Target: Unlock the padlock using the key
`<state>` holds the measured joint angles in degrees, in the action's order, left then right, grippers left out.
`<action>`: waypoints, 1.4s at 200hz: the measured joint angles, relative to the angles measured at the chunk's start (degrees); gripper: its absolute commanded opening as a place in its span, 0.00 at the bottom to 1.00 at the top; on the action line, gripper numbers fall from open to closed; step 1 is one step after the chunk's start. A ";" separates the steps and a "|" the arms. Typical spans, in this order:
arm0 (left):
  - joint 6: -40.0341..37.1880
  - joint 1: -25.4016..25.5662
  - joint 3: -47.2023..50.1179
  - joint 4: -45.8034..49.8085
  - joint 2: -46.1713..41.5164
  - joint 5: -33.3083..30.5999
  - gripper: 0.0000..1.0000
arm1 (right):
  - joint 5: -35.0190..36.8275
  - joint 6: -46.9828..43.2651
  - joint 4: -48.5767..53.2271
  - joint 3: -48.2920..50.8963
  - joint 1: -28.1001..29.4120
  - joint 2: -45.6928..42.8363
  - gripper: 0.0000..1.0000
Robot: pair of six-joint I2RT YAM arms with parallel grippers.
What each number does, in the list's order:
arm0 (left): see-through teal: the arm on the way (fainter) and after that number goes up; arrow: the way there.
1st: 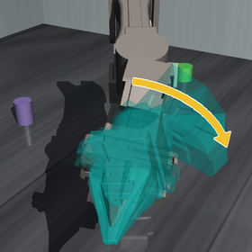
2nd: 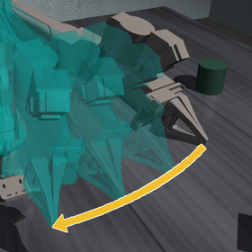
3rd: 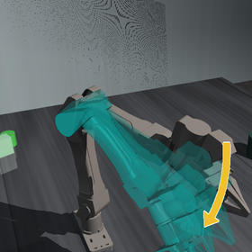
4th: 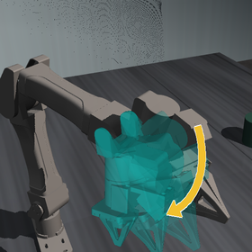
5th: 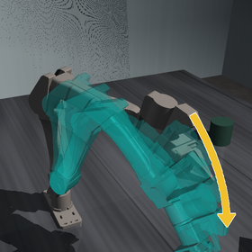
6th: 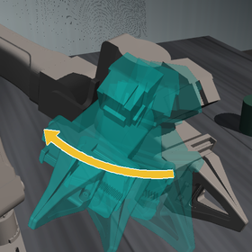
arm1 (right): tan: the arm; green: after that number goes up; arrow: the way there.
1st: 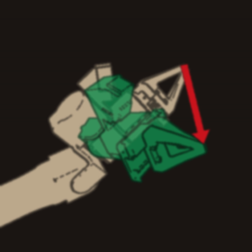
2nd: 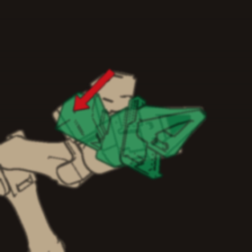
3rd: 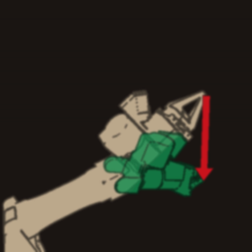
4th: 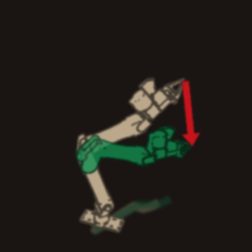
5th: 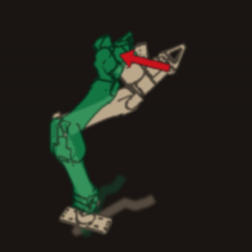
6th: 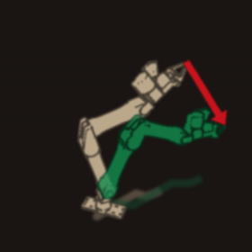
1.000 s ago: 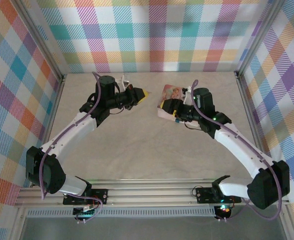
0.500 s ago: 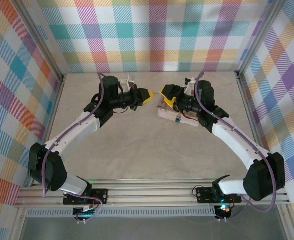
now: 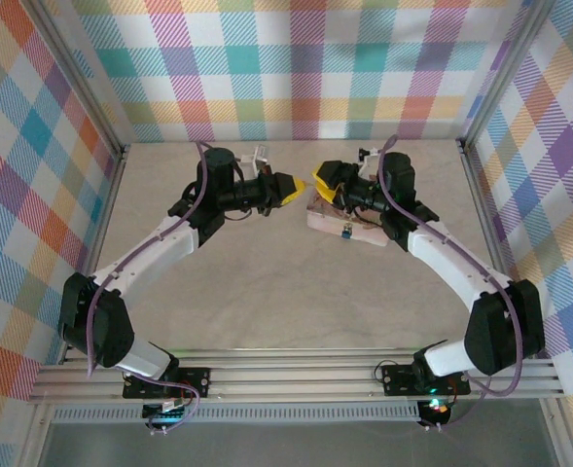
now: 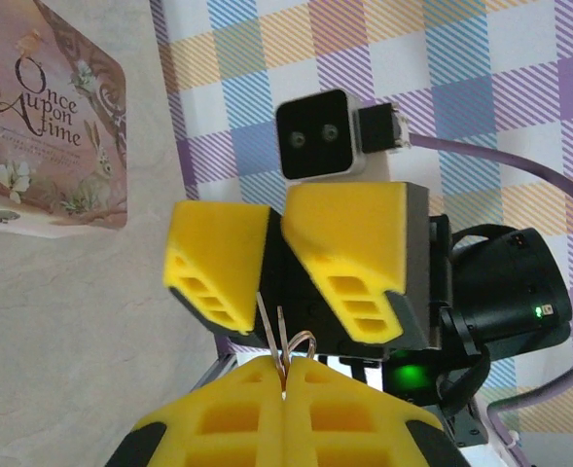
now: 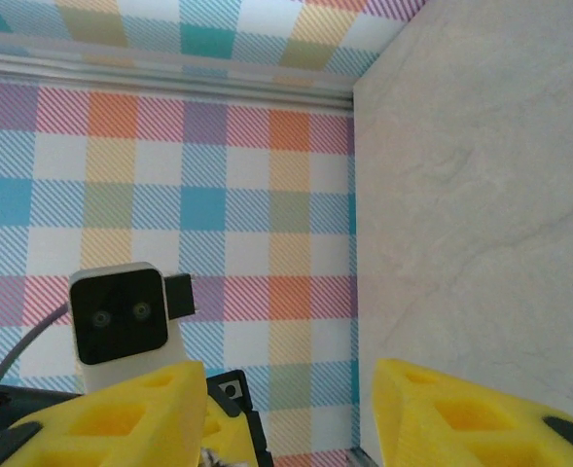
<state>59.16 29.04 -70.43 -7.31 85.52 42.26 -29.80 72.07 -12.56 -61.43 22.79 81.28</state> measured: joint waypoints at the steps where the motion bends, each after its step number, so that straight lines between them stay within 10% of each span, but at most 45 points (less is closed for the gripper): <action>1: 0.00 0.02 0.00 -0.02 0.04 -0.02 0.00 | -0.11 0.02 -0.04 -0.02 0.00 0.07 0.47; 107: -2.56 3.19 -0.37 1.29 0.35 -4.15 0.00 | -8.50 2.49 -3.23 -2.03 -0.70 1.88 0.00; 193: -8.28 3.61 -2.32 8.90 -0.20 -6.58 0.06 | -11.21 -0.76 -4.85 -1.14 -0.98 2.54 0.00; 280: -17.09 2.58 -7.41 18.18 -1.81 -5.73 0.40 | -12.35 -34.88 22.47 -17.05 -1.07 -1.97 0.00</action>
<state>42.06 31.62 -77.84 10.87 83.70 36.53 -42.15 37.19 9.91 -78.48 21.71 79.31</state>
